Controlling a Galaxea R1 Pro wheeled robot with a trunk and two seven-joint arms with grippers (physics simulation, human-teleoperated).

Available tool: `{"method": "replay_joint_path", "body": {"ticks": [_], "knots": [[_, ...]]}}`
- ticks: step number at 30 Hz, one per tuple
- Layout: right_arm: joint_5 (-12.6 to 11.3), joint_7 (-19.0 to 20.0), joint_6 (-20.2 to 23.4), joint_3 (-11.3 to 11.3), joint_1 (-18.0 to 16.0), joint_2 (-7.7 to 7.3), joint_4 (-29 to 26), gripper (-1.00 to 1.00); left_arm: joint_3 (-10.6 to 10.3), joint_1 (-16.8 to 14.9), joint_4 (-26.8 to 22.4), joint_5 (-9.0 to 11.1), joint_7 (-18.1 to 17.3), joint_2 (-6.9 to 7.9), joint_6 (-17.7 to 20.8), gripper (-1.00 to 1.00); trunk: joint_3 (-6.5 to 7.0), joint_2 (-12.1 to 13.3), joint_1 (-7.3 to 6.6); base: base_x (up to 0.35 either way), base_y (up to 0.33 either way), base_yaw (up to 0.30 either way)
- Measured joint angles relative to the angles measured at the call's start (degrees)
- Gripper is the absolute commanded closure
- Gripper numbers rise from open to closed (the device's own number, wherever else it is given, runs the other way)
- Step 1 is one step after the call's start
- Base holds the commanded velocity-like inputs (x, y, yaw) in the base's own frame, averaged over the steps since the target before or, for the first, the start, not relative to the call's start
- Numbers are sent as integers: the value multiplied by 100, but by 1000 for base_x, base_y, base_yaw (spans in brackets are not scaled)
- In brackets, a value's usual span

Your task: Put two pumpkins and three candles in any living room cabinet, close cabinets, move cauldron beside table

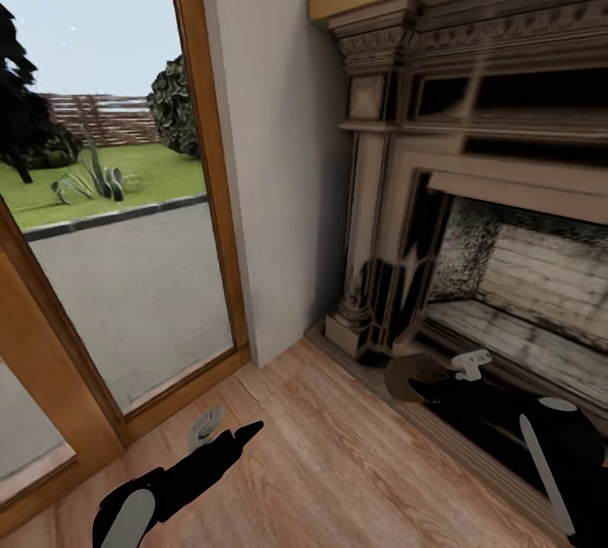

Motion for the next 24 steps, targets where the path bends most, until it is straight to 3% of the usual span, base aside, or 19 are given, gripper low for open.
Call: {"method": "replay_joint_path", "body": {"ticks": [18, 24], "knots": [[-9, 0, 8, 0, -5, -20, 0, 100, 2, 0, 0, 9, 0, 2, 1, -100, 402, 24, -46, 0, 0, -248], [-4, 0, 9, 0, -6, -23, 1, 100, -2, 0, 0, 2, 0, 2, 0, -100, 510, 258, -174, 0, 0, -298]]}}
